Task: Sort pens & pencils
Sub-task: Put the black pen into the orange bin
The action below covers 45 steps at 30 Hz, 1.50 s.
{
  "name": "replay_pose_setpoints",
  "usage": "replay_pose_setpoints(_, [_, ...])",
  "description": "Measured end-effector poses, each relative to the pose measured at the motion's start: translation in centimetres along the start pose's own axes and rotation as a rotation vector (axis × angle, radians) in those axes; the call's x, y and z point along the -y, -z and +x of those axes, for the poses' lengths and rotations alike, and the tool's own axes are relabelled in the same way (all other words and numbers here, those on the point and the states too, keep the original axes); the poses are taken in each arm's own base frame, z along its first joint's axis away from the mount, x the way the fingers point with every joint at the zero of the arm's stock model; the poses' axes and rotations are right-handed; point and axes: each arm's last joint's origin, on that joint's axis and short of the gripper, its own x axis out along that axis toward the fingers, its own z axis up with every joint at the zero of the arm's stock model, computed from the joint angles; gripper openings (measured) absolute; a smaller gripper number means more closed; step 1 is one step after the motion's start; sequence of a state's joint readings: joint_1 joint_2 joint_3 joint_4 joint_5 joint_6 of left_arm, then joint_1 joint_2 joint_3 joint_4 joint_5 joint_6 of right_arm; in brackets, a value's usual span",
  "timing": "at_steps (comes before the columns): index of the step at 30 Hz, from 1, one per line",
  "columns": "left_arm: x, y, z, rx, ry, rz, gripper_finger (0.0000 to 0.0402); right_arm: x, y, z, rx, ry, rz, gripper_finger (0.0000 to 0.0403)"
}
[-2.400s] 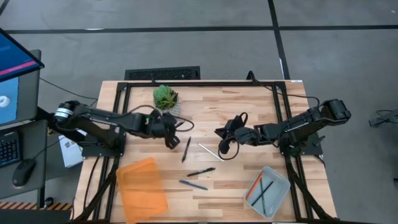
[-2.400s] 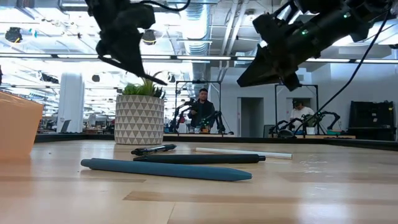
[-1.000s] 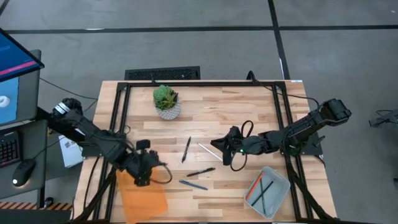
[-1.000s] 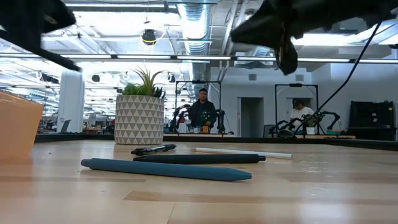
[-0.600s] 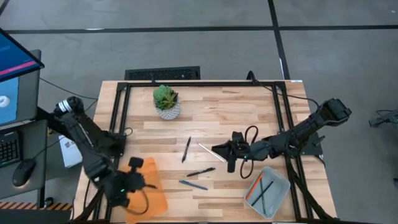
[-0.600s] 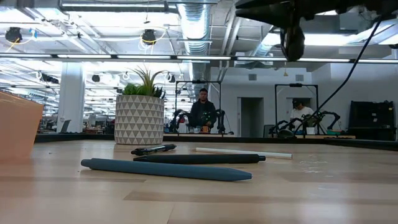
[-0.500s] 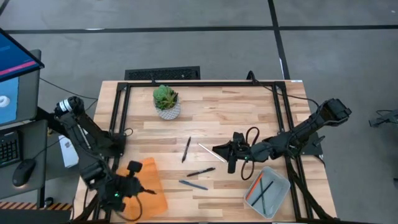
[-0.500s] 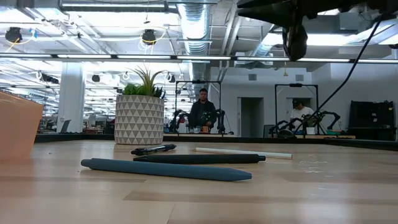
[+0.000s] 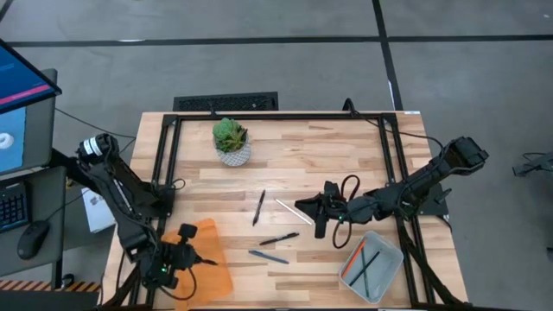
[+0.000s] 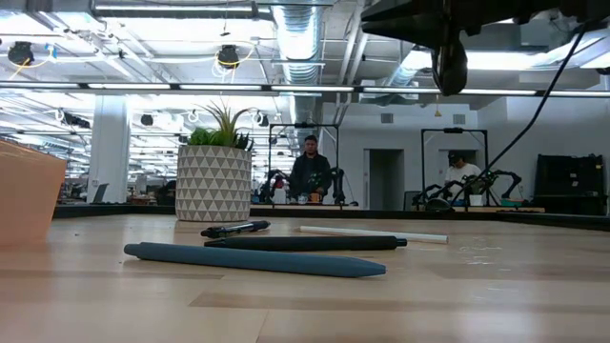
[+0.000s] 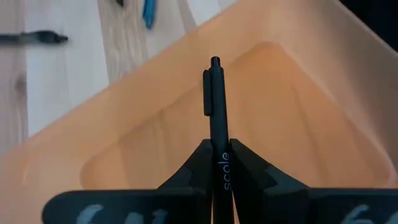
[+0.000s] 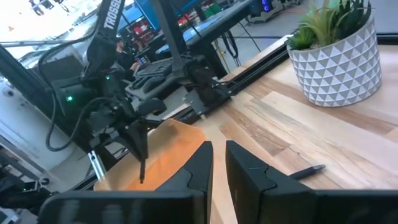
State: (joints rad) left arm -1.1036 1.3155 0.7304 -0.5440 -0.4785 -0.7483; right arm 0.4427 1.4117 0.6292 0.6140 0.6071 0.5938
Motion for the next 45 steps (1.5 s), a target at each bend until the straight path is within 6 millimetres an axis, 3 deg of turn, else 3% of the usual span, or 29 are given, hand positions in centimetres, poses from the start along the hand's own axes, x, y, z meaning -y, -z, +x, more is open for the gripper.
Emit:
replay_pose_setpoints(8, [0.4, 0.4, 1.0, 0.119, 0.069, 0.094, 0.002, 0.0, 0.0, 0.0, -0.003, 0.004, -0.003, 0.0067])
replay_pose_setpoints(29, [0.0, 0.7, 1.2, 0.125, 0.009, -0.019, 0.0025, -0.1, 0.2, -0.1, -0.013, 0.002, -0.01, 0.0067])
replay_pose_setpoints(45, [-0.1, 0.7, 1.2, 0.126, 0.002, -0.047, 0.0115, 0.0, 0.3, -0.1, -0.019, 0.006, -0.015, 0.0067])
